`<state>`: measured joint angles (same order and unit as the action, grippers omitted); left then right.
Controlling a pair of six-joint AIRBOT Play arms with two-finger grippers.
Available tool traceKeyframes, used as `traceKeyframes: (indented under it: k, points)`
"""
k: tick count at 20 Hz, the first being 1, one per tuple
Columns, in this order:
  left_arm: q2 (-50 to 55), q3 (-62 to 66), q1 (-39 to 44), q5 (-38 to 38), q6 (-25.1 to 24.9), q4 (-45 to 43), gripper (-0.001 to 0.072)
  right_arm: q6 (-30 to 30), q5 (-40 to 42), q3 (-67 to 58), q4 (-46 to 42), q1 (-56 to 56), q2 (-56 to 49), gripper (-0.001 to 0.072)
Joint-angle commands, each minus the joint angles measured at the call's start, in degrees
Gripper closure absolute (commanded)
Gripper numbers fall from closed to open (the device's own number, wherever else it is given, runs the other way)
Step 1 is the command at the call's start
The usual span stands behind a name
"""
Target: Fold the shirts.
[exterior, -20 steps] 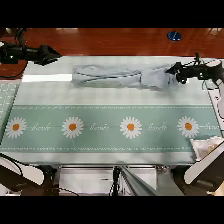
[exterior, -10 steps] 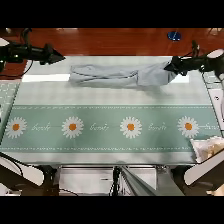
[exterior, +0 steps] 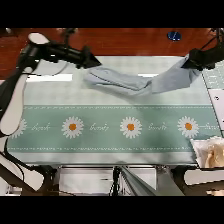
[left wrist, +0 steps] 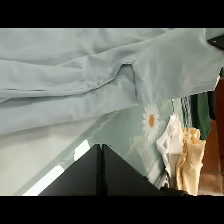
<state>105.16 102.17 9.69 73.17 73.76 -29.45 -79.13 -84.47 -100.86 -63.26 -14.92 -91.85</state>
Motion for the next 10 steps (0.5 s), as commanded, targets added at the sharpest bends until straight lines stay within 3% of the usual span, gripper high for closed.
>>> traceKeyframes:
  k: [1, 7, 10]
  points:
    - [0.0, 0.0, 9.7, -5.2, 6.4, -4.6, 0.0684, -1.0, -7.1, 0.0, -4.5, 0.0, 2.2, 0.0678]
    - [1.1, 0.0, 23.6, -11.2, 15.7, -17.5, 0.0684, -1.9, -8.2, 0.1, -8.0, 0.0, 5.2, 0.0678]
    - [4.1, 0.0, 28.1, -14.8, 17.7, -18.1, 0.0684, -2.2, -8.8, 0.1, -9.3, 0.0, 6.4, 0.0678]
